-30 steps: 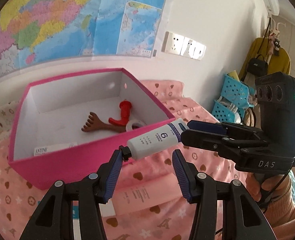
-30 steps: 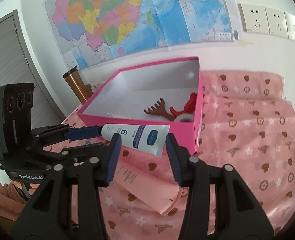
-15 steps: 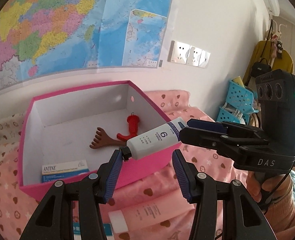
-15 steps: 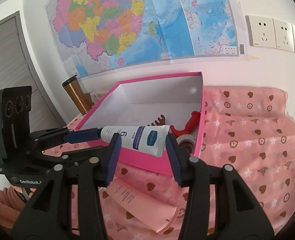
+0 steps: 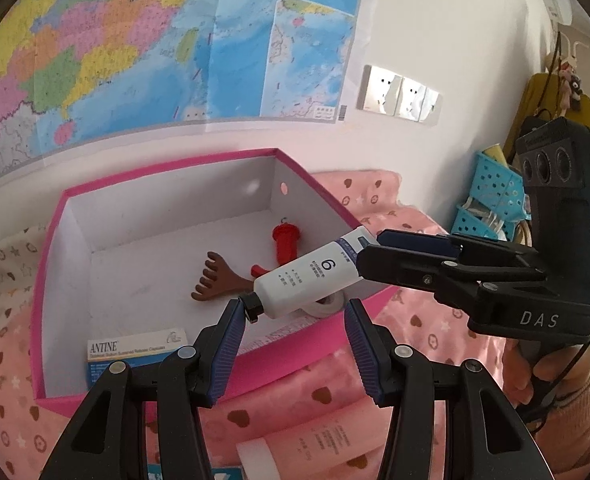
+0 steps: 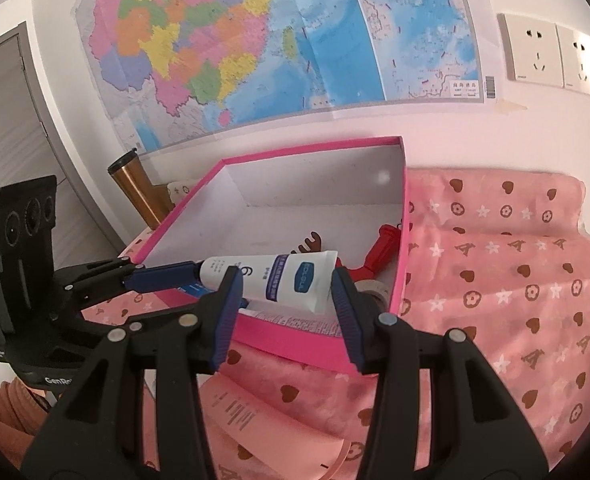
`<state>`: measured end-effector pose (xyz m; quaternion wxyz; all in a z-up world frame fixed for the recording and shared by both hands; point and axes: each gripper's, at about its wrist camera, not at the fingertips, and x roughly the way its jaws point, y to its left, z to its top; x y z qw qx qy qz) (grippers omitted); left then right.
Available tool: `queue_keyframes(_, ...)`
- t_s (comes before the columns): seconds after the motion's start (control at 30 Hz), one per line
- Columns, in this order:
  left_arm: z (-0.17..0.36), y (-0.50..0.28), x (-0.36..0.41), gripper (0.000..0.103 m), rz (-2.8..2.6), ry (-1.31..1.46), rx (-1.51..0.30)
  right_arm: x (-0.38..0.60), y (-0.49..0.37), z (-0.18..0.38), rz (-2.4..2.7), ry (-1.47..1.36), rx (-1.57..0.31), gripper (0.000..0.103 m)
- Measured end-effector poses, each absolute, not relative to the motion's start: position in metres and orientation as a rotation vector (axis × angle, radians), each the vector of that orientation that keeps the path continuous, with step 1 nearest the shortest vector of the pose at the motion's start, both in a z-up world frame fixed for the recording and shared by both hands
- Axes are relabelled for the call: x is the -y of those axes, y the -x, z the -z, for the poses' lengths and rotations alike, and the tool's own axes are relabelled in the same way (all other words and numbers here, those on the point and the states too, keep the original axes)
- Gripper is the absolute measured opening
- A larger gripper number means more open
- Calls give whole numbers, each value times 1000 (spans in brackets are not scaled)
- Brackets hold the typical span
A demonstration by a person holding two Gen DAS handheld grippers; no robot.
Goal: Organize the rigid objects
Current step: 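Carry the white tube into the magenta box and release it, then move the right gripper to the large pink tube with white cap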
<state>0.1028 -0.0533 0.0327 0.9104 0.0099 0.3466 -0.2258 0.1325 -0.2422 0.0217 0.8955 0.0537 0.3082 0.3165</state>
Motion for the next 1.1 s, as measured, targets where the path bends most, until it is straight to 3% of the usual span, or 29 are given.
queue_keyframes(0.73,-14,-133,43,52,429,14,-789,223,-160,2,-623,-90,-733,50)
queue_keyframes(1.1,-23,-109,37,52,423,-1,-719,235,-147,0,-615,-102,-700,50)
